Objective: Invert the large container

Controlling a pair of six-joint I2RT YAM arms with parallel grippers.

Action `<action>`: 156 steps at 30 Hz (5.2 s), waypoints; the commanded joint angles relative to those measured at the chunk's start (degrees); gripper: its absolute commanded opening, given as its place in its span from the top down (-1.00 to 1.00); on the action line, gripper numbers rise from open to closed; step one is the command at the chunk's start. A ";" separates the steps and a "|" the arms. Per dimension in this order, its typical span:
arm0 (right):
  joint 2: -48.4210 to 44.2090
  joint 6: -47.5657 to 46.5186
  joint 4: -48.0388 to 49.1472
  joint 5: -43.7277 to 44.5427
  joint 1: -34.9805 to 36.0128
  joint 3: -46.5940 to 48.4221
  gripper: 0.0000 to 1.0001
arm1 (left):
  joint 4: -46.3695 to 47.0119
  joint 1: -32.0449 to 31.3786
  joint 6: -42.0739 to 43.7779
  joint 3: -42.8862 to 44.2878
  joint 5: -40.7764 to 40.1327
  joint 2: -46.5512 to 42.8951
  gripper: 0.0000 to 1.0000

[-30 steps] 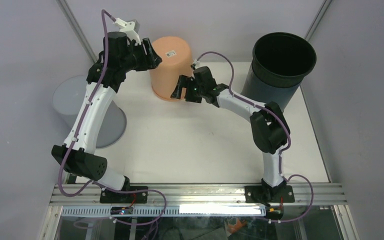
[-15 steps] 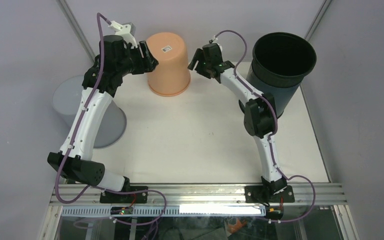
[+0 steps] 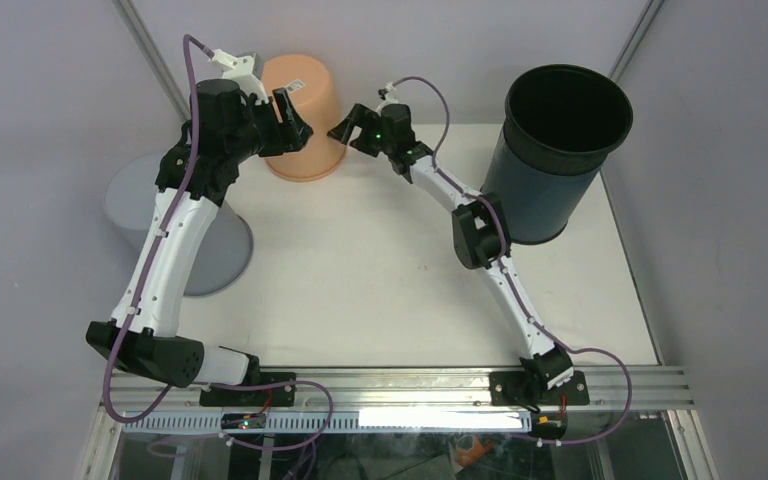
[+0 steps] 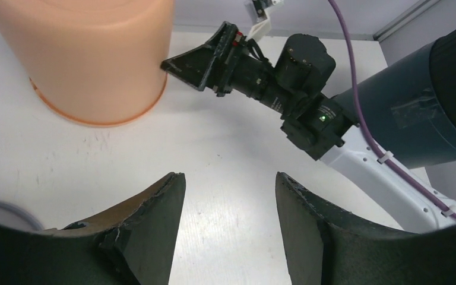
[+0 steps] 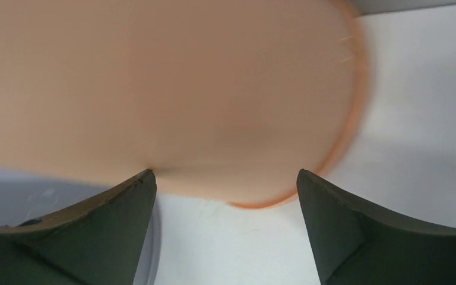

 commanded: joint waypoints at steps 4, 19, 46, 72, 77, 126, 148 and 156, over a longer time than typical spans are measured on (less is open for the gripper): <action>-5.55 2.28 17.30 -16.43 4.61 -4.66 -0.86 | 1.46 -0.58 -0.85 -2.07 1.42 1.16 -0.19; -52.72 -11.40 6.29 -13.49 2.16 -68.92 -0.79 | 9.98 -2.02 -1.17 20.89 3.40 30.69 -0.34; -77.03 -15.21 -7.73 -3.29 4.59 -86.62 -0.84 | 45.33 -3.21 13.84 21.70 -41.35 53.78 -0.72; -83.45 -26.24 -25.29 11.64 4.61 -64.45 -0.88 | 37.61 -6.06 8.89 3.43 -28.45 27.97 -0.73; -85.92 -33.03 -29.44 27.99 4.48 -55.90 -0.95 | 32.82 -8.84 3.07 0.66 -17.08 23.29 -0.73; -60.33 -48.86 -58.04 28.99 4.61 -11.64 1.00 | 26.22 -16.74 -11.53 -10.26 8.73 11.70 -0.74; -62.16 -53.29 -40.88 31.26 16.18 -2.46 1.00 | 28.48 -17.45 -16.82 -12.65 10.63 11.34 -0.71; -74.31 -57.73 -26.88 44.62 16.53 -14.77 1.00 | 26.50 -17.44 -13.03 -12.00 7.44 9.95 -0.72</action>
